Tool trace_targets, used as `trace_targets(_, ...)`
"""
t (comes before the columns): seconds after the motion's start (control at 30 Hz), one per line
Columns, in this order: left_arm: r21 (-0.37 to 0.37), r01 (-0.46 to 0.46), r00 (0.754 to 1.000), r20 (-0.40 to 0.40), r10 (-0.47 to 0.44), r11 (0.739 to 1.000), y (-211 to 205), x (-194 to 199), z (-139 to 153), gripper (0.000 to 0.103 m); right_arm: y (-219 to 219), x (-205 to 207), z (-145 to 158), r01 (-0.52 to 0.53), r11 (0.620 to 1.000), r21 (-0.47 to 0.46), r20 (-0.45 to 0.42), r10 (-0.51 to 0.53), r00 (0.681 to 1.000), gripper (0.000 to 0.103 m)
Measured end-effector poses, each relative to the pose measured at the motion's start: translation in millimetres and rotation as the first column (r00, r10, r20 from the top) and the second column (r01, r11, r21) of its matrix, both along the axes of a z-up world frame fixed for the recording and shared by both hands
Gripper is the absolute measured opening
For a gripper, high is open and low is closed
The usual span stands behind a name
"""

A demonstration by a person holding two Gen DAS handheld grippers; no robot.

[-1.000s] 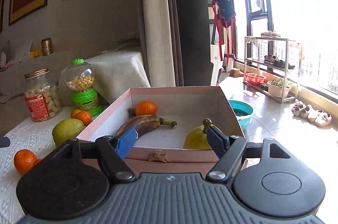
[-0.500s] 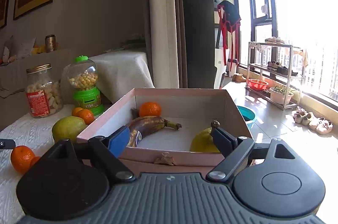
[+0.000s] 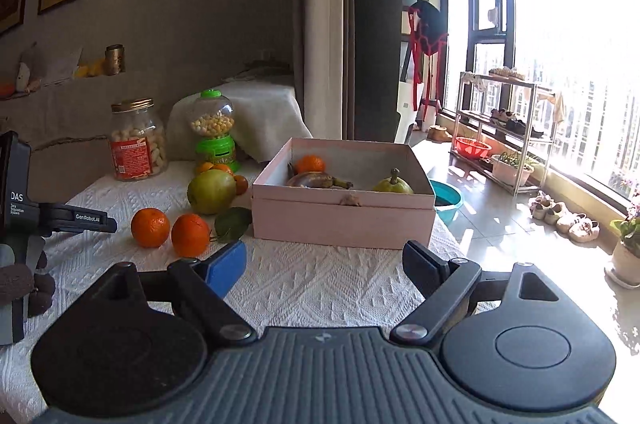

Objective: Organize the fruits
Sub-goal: 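Move both grippers toward the two tangerines on the table, then grasp a tangerine with the left gripper while the right grasps the leafy tangerine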

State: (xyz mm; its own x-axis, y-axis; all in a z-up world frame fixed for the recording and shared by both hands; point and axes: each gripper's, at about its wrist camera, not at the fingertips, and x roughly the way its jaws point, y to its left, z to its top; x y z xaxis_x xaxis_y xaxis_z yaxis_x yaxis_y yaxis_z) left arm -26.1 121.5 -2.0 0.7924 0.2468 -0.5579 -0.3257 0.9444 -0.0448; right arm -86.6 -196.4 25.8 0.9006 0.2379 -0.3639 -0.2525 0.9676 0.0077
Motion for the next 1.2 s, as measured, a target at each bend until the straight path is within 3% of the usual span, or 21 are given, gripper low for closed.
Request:
trace_targets(0.07,0.055,0.013,1.0,0.013,-0.013,0.998,-8,-1,3,0.06,-4,3,8,-0.003,1.0,0.019,-0.032,0.004,0.999,0.086)
trace_targets(0.13,0.063,0.014,0.999,0.033,-0.016,0.998,-9,-4,4,0.061,-6,11,11,-0.007,0.999,0.033,-0.059,0.009,0.998,0.086)
trace_targets(0.37,-0.001,-0.006,0.998,0.068,0.006,1.0,2,-7,5,0.06,-8,37,-5,0.026,0.997,0.072,-0.147,-0.016,0.989,0.086)
trace_targets(0.53,0.005,-0.006,0.998,0.069,0.005,1.0,1,-7,5,0.06,-6,47,-28,0.055,0.996,0.07,-0.192,-0.041,0.981,0.086)
trace_targets(0.73,-0.035,-0.055,0.997,0.045,0.057,0.998,9,-8,3,0.06,-10,50,-32,0.056,0.994,0.091,-0.215,-0.035,0.976,0.086)
trace_targets(0.9,0.036,-0.018,0.999,0.038,0.016,0.999,-3,-6,5,0.06,-9,52,-44,0.061,0.995,0.073,-0.209,-0.045,0.977,0.086)
trace_targets(1.0,0.067,-0.003,1.0,0.021,0.002,0.998,-8,-2,5,0.061,-7,58,-59,0.06,0.996,0.061,-0.263,-0.042,0.964,0.086)
trace_targets(1.13,0.059,0.053,0.997,-0.066,-0.049,0.997,-9,11,-3,0.061,0,54,-60,0.035,0.997,0.074,-0.26,-0.015,0.966,0.087)
trace_targets(1.2,0.067,0.053,0.997,-0.064,-0.049,0.996,-11,11,-3,0.061,2,52,-60,0.021,0.997,0.071,-0.255,-0.002,0.967,0.087)
